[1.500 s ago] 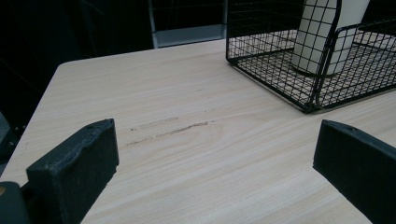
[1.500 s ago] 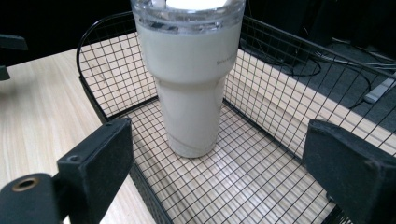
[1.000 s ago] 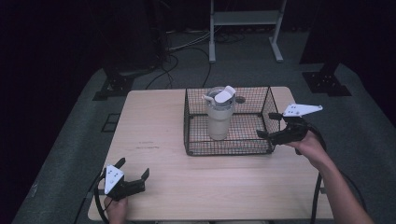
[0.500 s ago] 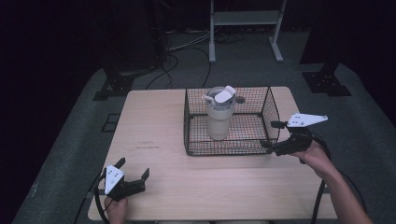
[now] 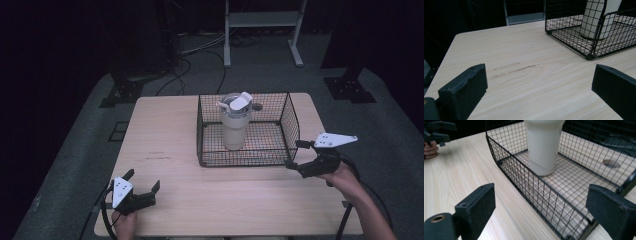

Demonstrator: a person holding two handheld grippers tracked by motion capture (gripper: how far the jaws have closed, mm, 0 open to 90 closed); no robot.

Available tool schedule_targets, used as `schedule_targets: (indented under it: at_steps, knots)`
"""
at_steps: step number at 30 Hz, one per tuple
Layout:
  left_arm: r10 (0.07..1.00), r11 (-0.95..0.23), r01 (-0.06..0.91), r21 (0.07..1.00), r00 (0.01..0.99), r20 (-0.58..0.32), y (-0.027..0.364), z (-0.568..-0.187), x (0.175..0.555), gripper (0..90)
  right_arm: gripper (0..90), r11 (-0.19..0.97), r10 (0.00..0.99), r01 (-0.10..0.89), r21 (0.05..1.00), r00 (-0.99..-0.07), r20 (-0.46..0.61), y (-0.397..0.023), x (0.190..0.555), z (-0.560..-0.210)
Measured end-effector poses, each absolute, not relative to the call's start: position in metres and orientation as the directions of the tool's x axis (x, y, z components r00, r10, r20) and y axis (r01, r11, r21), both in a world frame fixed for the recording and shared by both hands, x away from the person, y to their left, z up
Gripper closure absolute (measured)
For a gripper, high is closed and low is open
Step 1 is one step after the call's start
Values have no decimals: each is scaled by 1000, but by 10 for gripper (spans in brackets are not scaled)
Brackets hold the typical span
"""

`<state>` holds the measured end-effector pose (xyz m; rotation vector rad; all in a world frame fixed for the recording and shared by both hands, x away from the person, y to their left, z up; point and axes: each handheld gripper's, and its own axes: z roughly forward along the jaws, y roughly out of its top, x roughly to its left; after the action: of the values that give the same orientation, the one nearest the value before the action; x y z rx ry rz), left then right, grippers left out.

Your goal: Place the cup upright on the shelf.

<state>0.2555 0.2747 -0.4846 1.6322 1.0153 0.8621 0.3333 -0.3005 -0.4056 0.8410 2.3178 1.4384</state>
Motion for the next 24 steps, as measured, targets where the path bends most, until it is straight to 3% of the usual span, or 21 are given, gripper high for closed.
schedule_targets:
  at_steps: [24]
  knots:
    - [916, -169, 217, 961, 395, 72, 274, -484, 256, 0, 83, 262, 671, 392, 882, -730, 126, -339, 307, -443]
